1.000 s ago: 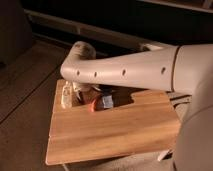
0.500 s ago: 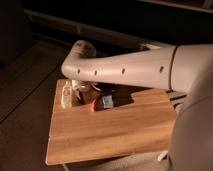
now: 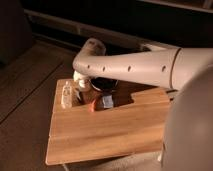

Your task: Place the ceramic cup over the eraser

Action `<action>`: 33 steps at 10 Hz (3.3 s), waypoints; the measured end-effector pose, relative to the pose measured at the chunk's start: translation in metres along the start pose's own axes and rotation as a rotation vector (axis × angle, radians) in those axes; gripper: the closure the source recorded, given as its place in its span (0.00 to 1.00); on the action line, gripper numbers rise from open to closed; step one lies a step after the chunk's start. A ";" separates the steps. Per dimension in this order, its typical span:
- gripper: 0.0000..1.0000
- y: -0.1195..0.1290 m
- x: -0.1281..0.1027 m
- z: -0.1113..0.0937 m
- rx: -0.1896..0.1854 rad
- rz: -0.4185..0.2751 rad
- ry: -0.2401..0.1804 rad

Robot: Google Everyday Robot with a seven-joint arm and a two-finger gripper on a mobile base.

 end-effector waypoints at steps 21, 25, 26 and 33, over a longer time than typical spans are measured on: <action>0.35 -0.004 -0.054 0.130 -0.063 -0.107 0.078; 0.35 -0.005 -0.058 0.161 -0.047 -0.117 0.127; 0.35 -0.012 -0.060 0.169 -0.037 -0.102 0.138; 0.35 -0.022 -0.065 0.215 -0.062 -0.064 0.205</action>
